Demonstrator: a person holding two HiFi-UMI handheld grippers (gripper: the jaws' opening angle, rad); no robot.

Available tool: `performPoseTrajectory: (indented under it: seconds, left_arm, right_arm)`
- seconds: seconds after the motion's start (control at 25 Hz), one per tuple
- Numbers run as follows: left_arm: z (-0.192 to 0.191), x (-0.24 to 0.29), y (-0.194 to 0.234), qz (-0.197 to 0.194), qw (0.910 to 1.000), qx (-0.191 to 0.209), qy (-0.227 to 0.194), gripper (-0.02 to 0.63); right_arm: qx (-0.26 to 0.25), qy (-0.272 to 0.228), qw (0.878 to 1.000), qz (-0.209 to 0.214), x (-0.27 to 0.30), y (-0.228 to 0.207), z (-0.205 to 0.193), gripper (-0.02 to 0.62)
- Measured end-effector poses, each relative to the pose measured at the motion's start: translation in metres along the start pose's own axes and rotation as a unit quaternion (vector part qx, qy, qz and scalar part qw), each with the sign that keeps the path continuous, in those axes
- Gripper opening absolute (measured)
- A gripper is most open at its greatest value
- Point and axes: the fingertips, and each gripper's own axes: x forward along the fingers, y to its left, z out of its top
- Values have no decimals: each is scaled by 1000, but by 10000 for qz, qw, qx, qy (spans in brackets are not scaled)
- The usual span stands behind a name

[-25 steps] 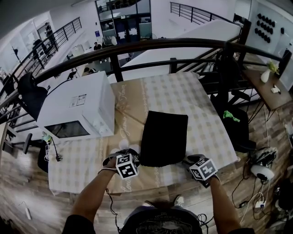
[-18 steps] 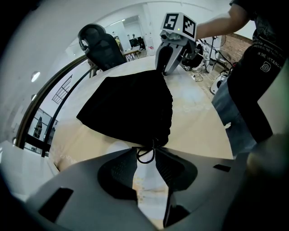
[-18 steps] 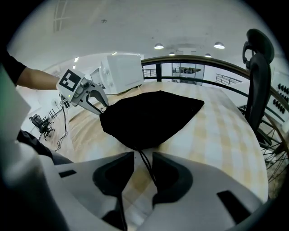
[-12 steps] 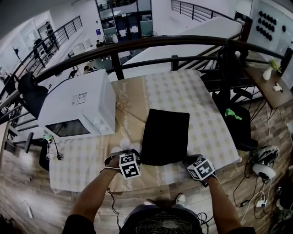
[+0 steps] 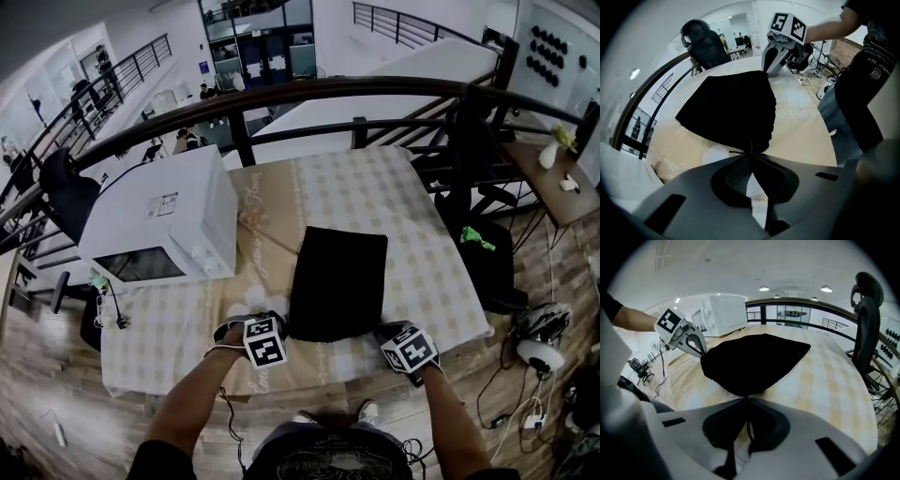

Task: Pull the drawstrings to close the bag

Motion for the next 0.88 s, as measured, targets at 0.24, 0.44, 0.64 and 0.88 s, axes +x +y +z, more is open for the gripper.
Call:
performPoseTrajectory:
  seconds: [0.24, 0.44, 0.64, 0.88]
  left_arm:
    - [1, -2, 2, 42, 9987, -478, -165, 31]
    - [4, -5, 5, 153, 9966, -742, -324, 31]
    - [7, -12, 10, 309, 9939, -960, -435, 31]
    - [16, -28, 25, 634, 9863, -1345, -719, 31]
  right_arm:
    - [-34, -57, 10000, 6, -3, -1, 3, 21]
    - [-109, -179, 9998, -55, -9, -4, 14, 21]
    - [-143, -374, 9991, -113, -20, -11, 29, 21]
    - [-241, -647, 9974, -188, -35, -19, 51, 21]
